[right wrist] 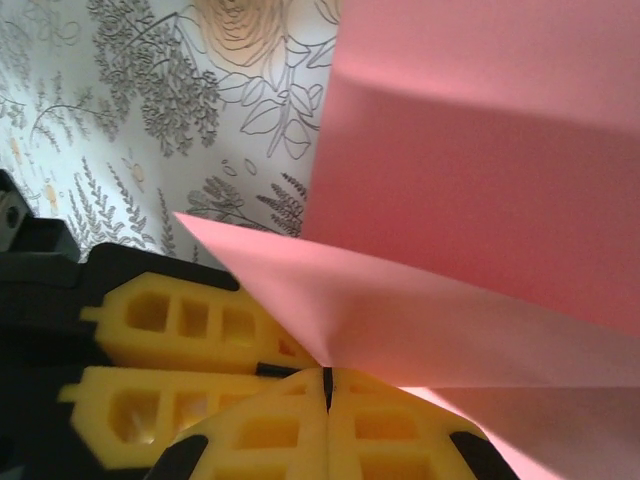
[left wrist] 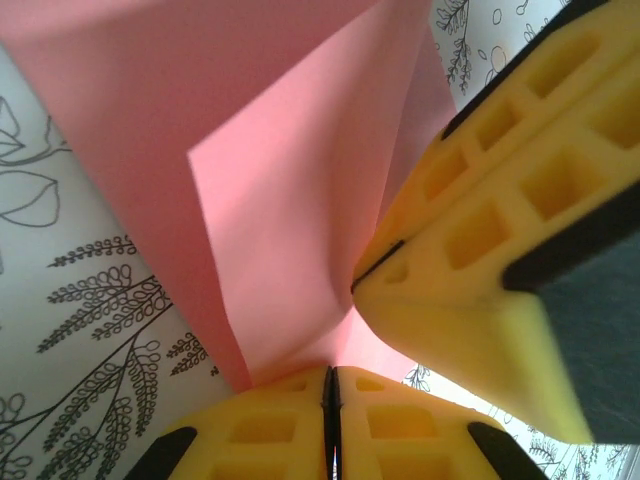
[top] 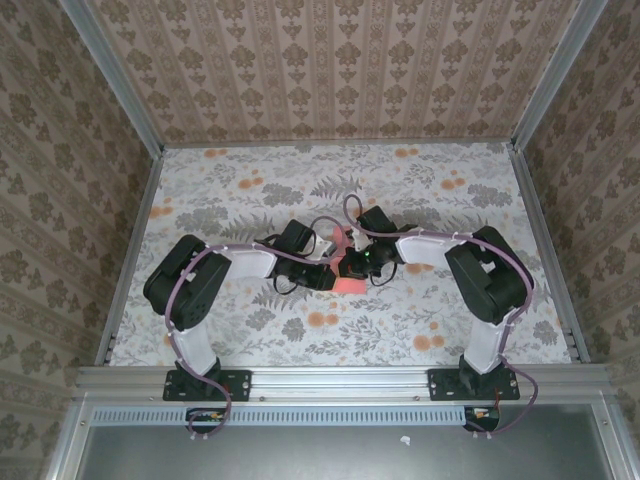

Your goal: Fold a paper plane with a square sheet of paper (fold left side to right side)

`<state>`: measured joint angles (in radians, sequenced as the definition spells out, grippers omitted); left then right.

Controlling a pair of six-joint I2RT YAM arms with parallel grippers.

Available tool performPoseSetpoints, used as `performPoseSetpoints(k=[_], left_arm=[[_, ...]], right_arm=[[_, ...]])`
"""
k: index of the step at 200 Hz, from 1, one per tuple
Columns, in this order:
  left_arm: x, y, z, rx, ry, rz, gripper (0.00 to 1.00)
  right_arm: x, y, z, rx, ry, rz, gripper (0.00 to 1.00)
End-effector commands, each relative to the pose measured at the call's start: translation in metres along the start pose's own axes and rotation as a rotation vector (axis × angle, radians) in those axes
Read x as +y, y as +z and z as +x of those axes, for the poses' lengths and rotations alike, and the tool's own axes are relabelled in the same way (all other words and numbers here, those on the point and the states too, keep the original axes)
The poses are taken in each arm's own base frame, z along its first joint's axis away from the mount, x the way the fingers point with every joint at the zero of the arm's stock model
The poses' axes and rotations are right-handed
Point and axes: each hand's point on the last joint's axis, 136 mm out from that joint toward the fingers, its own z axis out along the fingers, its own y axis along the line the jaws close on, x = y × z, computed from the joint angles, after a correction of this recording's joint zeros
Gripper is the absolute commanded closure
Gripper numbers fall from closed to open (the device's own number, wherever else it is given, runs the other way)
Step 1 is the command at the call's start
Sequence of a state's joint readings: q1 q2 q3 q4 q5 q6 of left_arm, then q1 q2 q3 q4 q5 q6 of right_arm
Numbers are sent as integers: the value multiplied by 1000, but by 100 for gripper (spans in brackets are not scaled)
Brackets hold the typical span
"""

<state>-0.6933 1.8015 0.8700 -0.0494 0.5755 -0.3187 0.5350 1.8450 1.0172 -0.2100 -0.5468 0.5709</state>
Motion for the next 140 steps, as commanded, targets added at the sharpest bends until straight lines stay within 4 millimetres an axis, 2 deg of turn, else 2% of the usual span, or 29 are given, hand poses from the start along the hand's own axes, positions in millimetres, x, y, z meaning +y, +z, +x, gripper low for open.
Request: performPoseSetpoints(k=[1, 54, 140], left_arm=[[24, 10, 32, 90, -21, -103, 89], [26, 10, 33, 98, -24, -113, 89], [32, 11, 41, 112, -43, -127, 89]], right_arm=[[3, 4, 1, 33, -19, 2, 100], [-12, 11, 6, 63, -6, 61, 100], [-41, 7, 9, 89, -23, 211, 100]])
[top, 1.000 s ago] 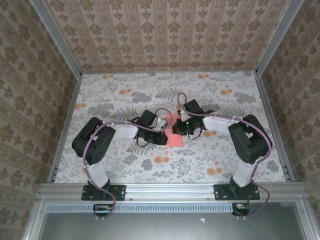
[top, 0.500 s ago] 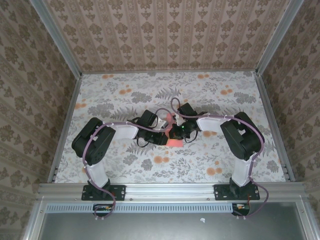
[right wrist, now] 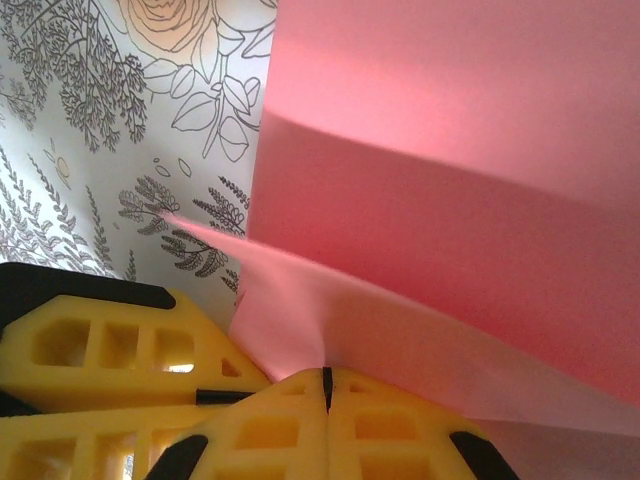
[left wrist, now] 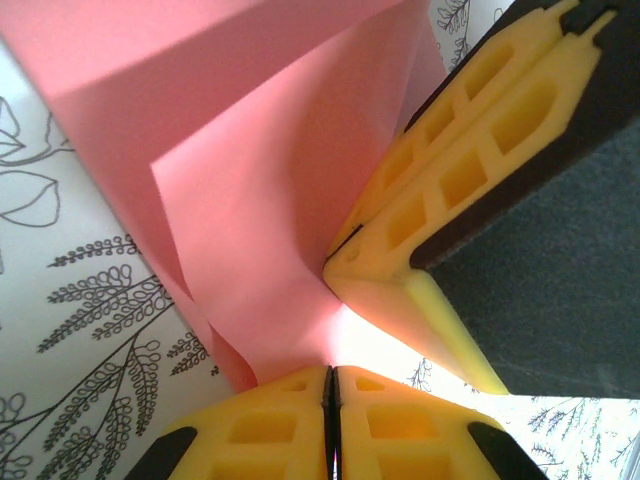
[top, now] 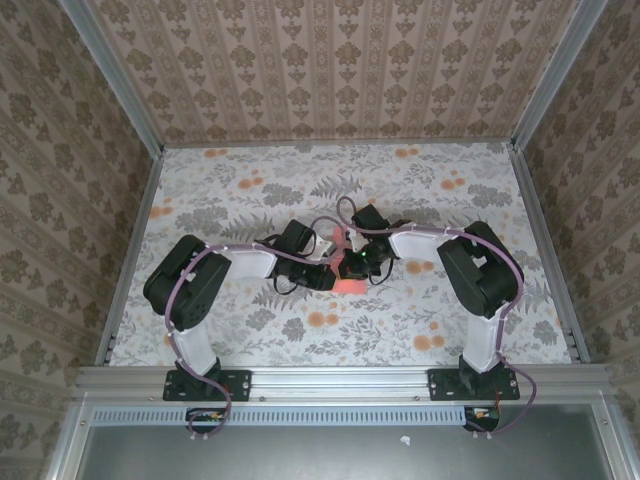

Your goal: Fold a paper plane with a square sheet of paper (fold left side to right side)

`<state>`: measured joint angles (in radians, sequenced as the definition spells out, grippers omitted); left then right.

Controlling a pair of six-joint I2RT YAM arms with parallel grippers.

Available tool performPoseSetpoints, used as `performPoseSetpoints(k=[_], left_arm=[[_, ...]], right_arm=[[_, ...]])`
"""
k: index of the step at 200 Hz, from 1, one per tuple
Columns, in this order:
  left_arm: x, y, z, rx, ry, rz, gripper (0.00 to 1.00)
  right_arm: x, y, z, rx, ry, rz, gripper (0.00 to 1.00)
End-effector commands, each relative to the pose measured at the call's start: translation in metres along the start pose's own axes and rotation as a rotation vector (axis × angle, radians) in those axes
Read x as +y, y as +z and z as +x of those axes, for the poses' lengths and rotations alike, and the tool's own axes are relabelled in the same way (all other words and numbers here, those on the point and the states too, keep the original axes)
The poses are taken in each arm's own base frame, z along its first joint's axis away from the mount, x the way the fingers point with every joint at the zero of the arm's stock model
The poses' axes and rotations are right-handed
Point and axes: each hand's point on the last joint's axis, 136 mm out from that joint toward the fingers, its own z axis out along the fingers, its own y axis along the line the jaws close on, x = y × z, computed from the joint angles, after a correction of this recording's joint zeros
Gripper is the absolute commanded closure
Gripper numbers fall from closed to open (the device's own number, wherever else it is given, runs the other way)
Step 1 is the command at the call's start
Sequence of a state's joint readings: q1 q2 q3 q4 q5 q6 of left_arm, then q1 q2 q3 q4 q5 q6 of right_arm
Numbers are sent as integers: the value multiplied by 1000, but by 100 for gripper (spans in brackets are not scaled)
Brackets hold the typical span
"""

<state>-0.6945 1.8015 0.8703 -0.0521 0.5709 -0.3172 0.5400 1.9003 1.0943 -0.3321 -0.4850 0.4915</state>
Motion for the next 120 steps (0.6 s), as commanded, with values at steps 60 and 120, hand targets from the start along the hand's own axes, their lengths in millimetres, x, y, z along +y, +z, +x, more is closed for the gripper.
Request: performPoseSetpoints(k=[60, 120], left_arm=[[34, 12, 45, 117, -51, -126, 89], [34, 12, 46, 119, -51, -125, 89]], right_arm=[[-43, -3, 1, 33, 35, 146, 100], [-63, -18, -11, 11, 64, 175, 100]])
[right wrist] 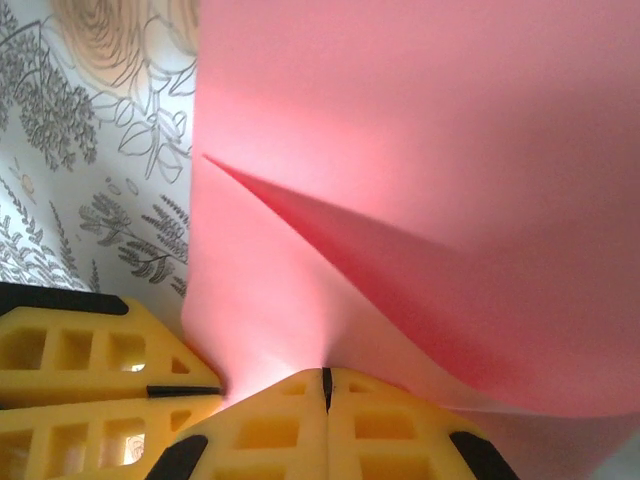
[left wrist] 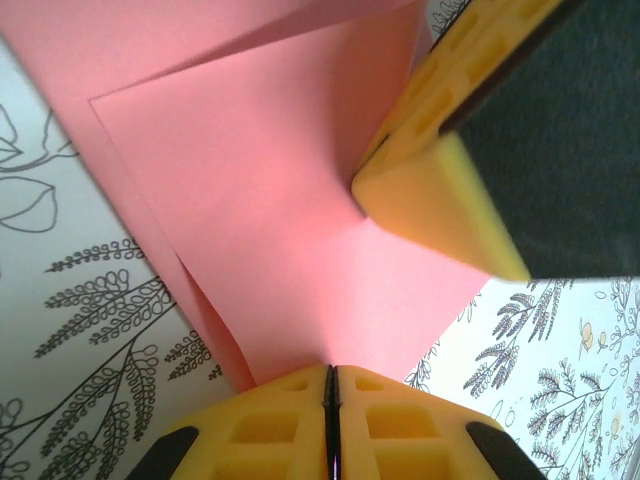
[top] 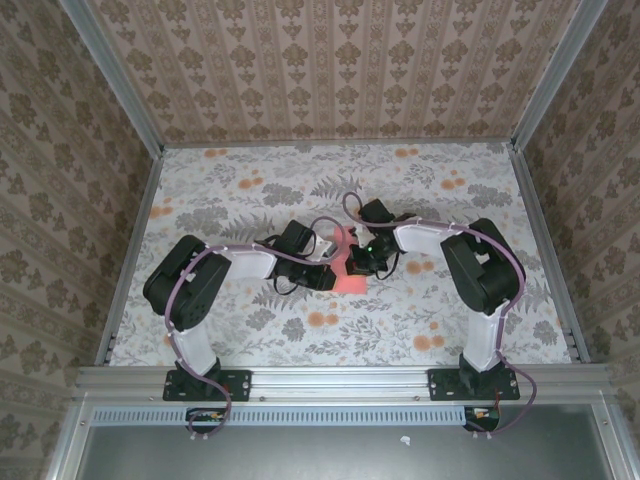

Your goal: Fold a paper plane with a square sheet of paper (fold left side to right side)

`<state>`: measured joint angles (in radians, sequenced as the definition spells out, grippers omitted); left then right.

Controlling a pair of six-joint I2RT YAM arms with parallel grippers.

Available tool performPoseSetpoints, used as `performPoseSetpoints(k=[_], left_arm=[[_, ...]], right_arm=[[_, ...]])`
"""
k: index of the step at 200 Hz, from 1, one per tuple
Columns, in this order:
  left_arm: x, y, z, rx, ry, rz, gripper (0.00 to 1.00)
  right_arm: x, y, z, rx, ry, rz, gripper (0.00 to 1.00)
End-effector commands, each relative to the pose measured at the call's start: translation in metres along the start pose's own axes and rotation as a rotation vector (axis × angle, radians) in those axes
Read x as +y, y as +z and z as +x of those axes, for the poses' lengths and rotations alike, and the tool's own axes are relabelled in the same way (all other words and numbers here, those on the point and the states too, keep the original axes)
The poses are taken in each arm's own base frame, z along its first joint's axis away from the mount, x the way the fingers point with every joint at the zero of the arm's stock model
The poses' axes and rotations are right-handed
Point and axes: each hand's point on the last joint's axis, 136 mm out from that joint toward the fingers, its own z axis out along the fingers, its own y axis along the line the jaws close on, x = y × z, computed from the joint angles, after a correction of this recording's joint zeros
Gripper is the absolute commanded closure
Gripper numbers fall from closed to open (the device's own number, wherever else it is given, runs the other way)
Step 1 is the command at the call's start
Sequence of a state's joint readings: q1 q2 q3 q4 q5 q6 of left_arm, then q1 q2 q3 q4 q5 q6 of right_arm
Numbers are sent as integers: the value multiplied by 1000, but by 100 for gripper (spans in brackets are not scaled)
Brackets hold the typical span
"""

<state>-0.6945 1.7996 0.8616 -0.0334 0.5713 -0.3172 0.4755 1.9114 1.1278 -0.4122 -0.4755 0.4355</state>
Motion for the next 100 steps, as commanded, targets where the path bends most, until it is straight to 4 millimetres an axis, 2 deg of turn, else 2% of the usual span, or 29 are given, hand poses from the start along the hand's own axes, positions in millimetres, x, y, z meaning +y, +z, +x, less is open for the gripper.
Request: performPoseSetpoints(k=[1, 61, 100], left_arm=[[34, 11, 48, 129, -57, -128, 89], [31, 10, 43, 114, -45, -121, 89], [26, 10, 37, 97, -29, -113, 89]], right_arm=[[-41, -4, -3, 3, 41, 139, 100], [-68, -23, -18, -32, 79, 171, 100], [-71, -36, -28, -67, 90, 163, 100]])
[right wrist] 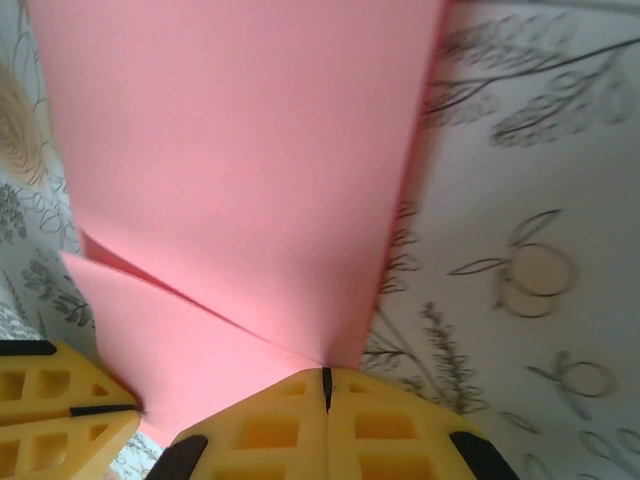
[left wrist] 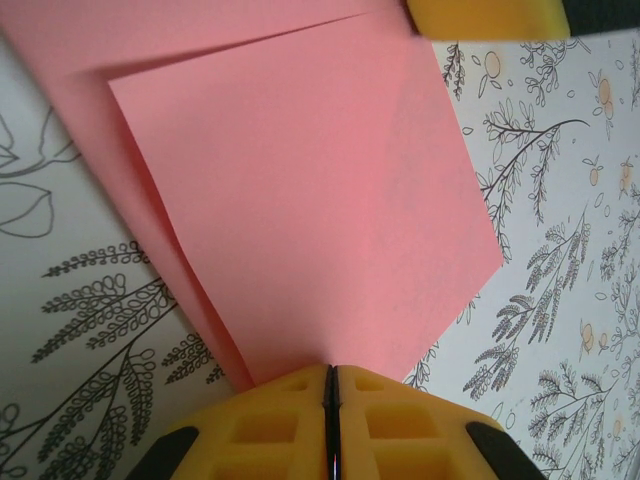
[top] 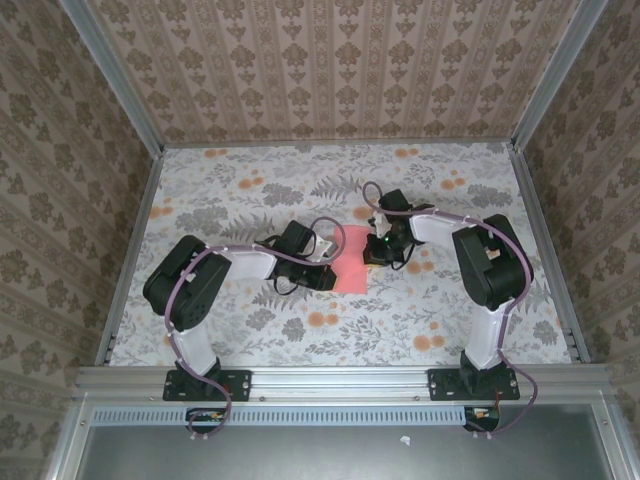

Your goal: Fold a paper plane with a square sheet of paper (fold left side to right side)

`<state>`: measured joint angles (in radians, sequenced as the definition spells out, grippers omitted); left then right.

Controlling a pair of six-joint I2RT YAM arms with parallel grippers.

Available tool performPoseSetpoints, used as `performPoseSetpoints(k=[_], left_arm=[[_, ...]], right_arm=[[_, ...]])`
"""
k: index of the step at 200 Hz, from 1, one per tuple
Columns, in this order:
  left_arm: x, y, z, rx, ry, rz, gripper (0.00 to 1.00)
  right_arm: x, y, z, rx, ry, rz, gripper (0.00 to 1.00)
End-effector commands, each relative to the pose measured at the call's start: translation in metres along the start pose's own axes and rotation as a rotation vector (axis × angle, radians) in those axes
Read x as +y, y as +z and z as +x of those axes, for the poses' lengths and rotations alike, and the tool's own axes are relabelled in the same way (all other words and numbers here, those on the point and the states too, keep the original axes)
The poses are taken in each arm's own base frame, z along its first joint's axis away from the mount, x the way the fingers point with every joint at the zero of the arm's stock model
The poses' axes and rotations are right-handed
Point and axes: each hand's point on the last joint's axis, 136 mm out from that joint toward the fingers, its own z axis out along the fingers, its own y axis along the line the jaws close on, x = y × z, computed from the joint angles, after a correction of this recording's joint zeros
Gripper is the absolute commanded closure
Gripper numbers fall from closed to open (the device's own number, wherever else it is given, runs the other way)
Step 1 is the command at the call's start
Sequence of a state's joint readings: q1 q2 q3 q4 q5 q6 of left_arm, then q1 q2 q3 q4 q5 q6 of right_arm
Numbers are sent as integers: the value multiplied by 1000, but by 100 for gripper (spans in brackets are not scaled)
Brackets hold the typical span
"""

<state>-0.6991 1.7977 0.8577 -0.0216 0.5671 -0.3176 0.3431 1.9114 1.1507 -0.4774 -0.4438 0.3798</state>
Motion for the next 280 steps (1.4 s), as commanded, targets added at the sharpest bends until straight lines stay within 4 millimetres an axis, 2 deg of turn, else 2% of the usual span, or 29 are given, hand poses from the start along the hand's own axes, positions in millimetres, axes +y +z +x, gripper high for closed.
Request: performPoseSetpoints(k=[1, 25, 52, 73, 96, 115, 140, 182, 207, 280], left_arm=[[27, 9, 38, 102, -36, -113, 89], [23, 8, 34, 91, -27, -109, 89], [21, 8, 33, 85, -22, -111, 89], [21, 7, 32, 81, -18, -113, 89], [20, 6, 30, 76, -16, -115, 89], [18, 5, 27, 70, -14, -109, 88], [12, 3, 18, 57, -3, -93, 88], [-12, -4, -4, 15, 27, -13, 87], [-23, -2, -10, 9, 30, 46, 87], [-17, 11, -19, 17, 33, 51, 87]], right_arm=[[-25, -10, -9, -29, 9, 107, 100], [-11, -25, -13, -78, -15, 60, 100], [19, -33, -8, -101, -49, -53, 100], [44, -24, 1, -75, -71, -132, 100], [57, -3, 10, -25, -77, -153, 100], [56, 13, 13, 11, -65, -140, 100], [44, 23, 15, 39, -52, -88, 100], [25, 29, 22, 85, -40, 6, 100], [21, 30, 24, 91, -43, 24, 100], [20, 31, 26, 104, -46, 28, 100]])
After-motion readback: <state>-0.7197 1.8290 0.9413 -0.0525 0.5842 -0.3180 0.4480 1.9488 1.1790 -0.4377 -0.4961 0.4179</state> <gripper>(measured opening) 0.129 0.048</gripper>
